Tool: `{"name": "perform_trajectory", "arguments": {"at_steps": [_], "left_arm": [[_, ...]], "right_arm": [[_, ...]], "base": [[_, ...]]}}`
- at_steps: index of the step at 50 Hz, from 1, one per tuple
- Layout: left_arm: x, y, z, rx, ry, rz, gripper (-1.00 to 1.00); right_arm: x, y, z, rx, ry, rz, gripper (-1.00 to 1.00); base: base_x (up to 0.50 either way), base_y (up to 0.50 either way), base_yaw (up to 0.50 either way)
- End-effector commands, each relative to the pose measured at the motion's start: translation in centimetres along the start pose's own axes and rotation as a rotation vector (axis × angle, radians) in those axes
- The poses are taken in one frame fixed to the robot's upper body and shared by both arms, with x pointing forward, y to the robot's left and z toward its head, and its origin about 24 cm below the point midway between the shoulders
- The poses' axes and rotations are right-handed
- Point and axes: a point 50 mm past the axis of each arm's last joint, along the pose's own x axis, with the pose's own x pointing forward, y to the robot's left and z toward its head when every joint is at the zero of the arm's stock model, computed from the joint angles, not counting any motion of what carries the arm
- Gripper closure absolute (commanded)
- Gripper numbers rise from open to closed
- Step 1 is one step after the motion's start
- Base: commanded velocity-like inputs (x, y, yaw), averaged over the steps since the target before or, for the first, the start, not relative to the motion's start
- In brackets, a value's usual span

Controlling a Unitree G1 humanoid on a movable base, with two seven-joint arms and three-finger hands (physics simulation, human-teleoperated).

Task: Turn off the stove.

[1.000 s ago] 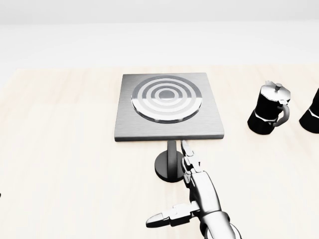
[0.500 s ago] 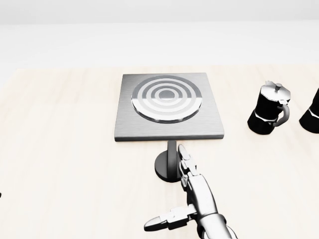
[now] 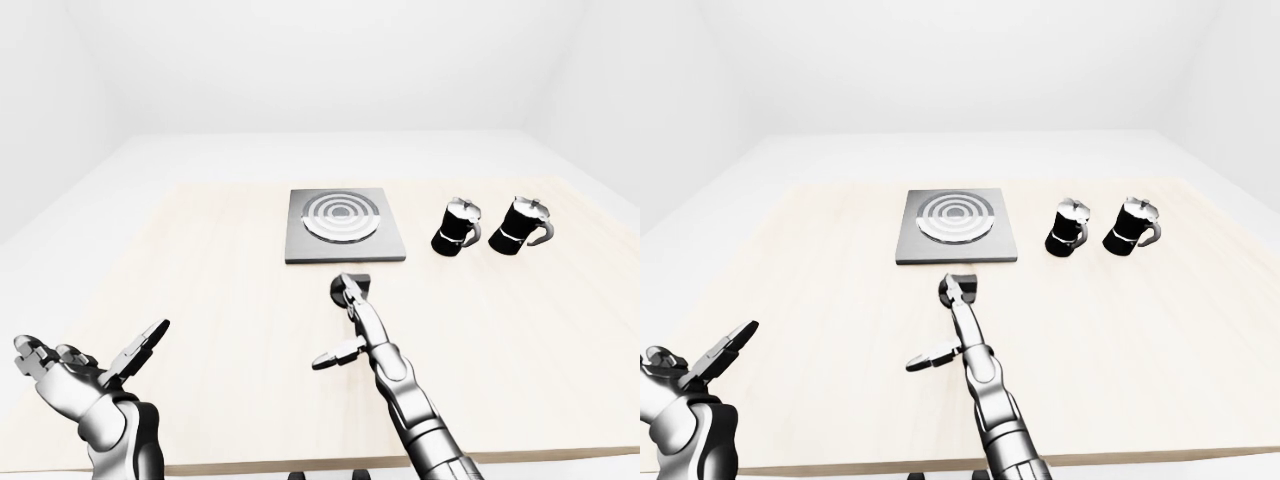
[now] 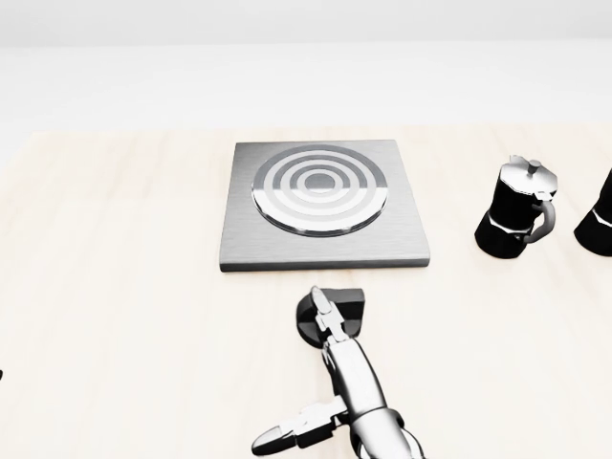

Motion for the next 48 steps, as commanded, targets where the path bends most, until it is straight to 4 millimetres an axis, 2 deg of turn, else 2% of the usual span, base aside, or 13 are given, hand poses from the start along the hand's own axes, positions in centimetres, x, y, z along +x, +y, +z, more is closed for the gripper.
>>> {"name": "perform_trajectory", "arguments": {"at_steps": [1,5,9,14,18,22,27,41,48], "left_arm": [[0.0,0.0,-0.1,0.000,0.001,-0.002,-1.00],[0.0,0.0,0.0,-0.004,0.001,-0.001,-1.00],[0.0,0.0,0.0,-0.002,0.002,-0.004,-1.00],[0.0,0.0,-0.1,-0.005,0.003,-0.006,-1.00],[0.0,0.0,0.1,-0.009,0.004,-0.006,-1.00],[0.0,0.0,0.0,-0.010,0.004,-0.008,-1.00],[0.0,0.0,0.1,-0.013,0.005,-0.009,-1.00],[-0.1,0.1,0.2,-0.014,0.006,-0.010,-1.00],[0.0,0.0,0.0,-0.013,0.005,-0.010,-1.00]], "right_arm": [[1.7,1.0,1.0,-0.053,0.013,0.030,-1.00],[2.8,0.7,2.1,-0.061,0.007,0.029,-1.00],[4.7,-0.2,2.8,-0.052,0.013,0.020,-1.00],[6.9,-2.8,4.6,-0.019,0.012,-0.067,-1.00],[8.3,-5.6,7.2,0.025,0.001,-0.162,-1.00],[8.9,-7.1,9.3,0.050,-0.028,-0.216,-1.00],[9.3,-8.8,11.0,0.077,-0.034,-0.276,-1.00],[8.7,-12.3,14.0,0.133,-0.105,-0.376,-1.00],[6.6,-12.9,17.7,0.150,-0.301,-0.455,-1.00]], "base": [[0.00,0.00,0.00],[0.00,0.00,0.00],[0.00,0.00,0.00],[0.00,0.00,0.00],[0.00,0.00,0.00],[0.00,0.00,0.00],[0.00,0.00,0.00],[0.01,0.00,0.00],[0.01,0.00,0.00]]}}
